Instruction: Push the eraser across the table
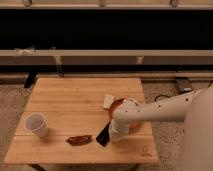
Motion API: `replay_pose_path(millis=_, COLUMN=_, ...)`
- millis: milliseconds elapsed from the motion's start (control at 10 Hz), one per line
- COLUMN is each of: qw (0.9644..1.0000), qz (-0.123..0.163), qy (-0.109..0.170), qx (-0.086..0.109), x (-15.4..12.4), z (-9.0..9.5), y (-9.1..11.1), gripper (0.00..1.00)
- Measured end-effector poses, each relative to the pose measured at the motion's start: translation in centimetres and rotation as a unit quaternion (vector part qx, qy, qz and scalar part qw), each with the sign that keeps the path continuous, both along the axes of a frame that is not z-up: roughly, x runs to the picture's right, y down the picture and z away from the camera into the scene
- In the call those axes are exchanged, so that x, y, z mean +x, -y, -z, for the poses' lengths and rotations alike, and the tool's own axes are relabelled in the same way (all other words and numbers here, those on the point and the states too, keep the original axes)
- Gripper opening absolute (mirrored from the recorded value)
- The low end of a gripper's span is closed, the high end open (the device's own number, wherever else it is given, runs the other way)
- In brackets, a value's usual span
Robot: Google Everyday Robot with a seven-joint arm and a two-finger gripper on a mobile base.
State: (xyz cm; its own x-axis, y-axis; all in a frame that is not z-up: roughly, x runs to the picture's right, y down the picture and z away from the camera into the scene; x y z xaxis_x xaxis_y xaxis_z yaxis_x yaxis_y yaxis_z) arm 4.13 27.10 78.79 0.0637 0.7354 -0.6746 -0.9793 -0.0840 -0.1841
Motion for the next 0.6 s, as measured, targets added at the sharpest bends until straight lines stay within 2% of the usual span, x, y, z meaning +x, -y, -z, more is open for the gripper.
replay_pose_path(millis=600, qw=0.9995, qz=0.011, qy=0.023, qx=0.018, x=-3.2, z=-1.0, y=2.7, gripper=0.0)
